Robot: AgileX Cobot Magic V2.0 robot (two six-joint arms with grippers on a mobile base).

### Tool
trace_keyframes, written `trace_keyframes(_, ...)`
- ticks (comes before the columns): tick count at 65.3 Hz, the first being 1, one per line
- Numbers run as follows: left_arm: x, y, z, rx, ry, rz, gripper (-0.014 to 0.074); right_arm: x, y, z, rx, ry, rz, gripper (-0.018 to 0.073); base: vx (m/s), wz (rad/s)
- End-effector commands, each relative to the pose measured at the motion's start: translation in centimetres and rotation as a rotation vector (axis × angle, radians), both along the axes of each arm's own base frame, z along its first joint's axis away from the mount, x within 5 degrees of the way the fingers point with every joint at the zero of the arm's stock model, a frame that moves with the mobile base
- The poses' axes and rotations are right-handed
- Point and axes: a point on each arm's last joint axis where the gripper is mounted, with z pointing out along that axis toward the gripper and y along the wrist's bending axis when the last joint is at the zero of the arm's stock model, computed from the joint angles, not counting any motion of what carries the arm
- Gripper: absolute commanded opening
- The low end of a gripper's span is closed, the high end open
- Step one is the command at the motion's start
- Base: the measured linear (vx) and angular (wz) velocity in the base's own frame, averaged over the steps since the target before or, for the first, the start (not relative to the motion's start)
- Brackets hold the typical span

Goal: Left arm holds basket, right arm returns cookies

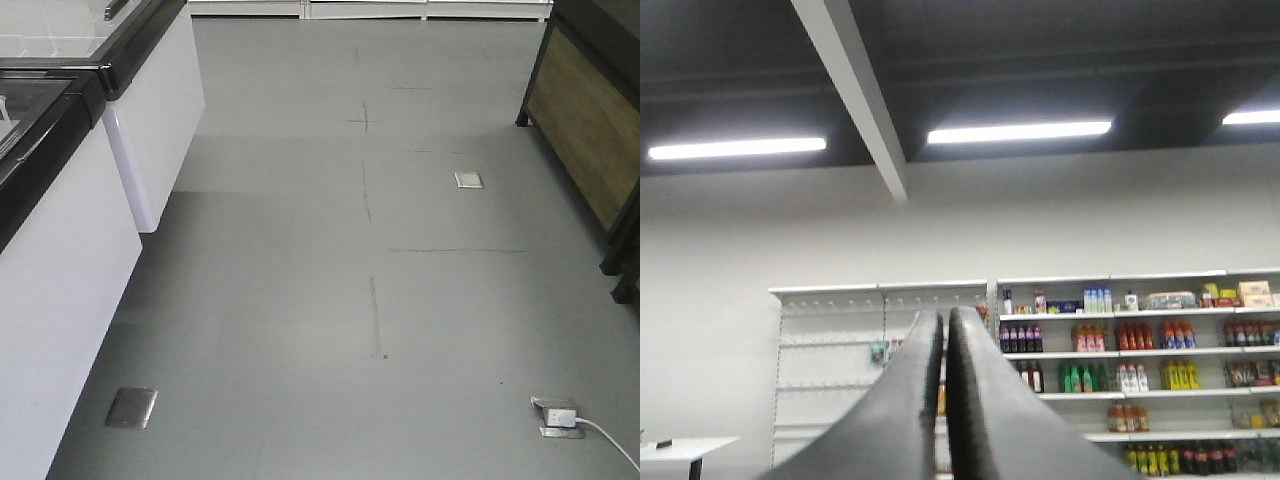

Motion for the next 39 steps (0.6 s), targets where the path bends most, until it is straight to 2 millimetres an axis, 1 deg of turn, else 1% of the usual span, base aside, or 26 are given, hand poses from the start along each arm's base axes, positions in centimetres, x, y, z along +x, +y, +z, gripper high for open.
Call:
trace_keyframes(1, 2.1, 0.2, 2.6, -0.013, 0.033, -0.001, -0.0003, 0.0, 0.0, 0.1, -0.012, -0.067, -0.002, -0.0006, 0.00, 0.00)
trace_keyframes(3, 2.9, 0.2, 2.8, -0.016, 0.066, 0.001, -0.0003, 0.0, 0.0, 0.1, -0.012, -0.067, -0.002, -0.0006, 0.00, 0.00)
trace_keyframes(8, 4.2, 0.4, 3.4, -0.024, 0.126, 0.006, -0.0003, 0.0, 0.0, 0.1, -0.012, -0.067, -0.002, -0.0006, 0.00, 0.00)
trace_keyframes(15, 6.0, 0.5, 3.3, -0.034, 0.214, 0.011, -0.0003, 0.0, 0.0, 0.1, -0.012, -0.067, -0.002, -0.0006, 0.00, 0.00)
trace_keyframes(19, 6.9, 0.6, 2.8, -0.037, 0.274, 0.017, -0.0003, 0.0, 0.0, 0.1, -0.012, -0.067, -0.002, -0.0006, 0.00, 0.00)
trace_keyframes(29, 8.0, 0.8, 1.4, -0.051, 0.427, 0.030, -0.0003, 0.0, 0.0, 0.1, -0.012, -0.067, -0.002, -0.0006, 0.00, 0.00)
trace_keyframes(39, 8.2, 0.7, 0.5, -0.095, 0.526, 0.006, -0.0003, 0.0, 0.0, 0.1, -0.012, -0.067, -0.002, -0.0006, 0.00, 0.00)
